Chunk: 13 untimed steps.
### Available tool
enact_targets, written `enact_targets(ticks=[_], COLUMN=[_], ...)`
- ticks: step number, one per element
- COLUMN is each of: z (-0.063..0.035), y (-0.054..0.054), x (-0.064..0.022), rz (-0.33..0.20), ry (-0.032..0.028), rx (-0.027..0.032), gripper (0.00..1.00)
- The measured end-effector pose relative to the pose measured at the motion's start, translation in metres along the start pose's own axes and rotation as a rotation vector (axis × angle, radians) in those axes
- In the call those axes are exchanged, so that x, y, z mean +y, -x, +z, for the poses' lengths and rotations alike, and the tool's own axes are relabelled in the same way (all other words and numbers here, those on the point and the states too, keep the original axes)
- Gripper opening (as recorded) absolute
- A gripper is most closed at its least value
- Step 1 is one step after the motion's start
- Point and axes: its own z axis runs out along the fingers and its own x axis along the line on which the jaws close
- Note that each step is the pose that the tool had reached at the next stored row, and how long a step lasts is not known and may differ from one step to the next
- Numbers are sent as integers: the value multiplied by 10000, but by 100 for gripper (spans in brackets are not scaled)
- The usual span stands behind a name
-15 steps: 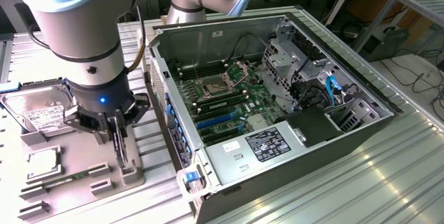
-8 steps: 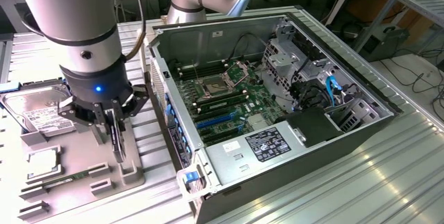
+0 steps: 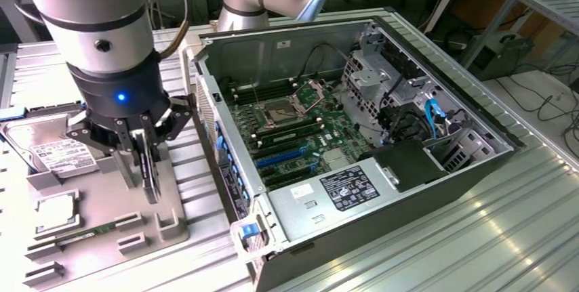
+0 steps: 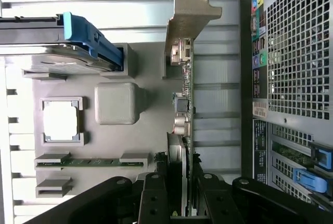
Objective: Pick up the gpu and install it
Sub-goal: 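Pick up the gpu and move the gpu toward the slot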
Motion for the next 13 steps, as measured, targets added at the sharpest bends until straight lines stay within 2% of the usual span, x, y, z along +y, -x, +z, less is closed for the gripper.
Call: enact_targets(ticks=[8,13], z=[-248,-448], y=[-3,-4], x=[7,13], rz=[0,0], ry=[-1,0], rx=[0,-1], gripper=[27,27])
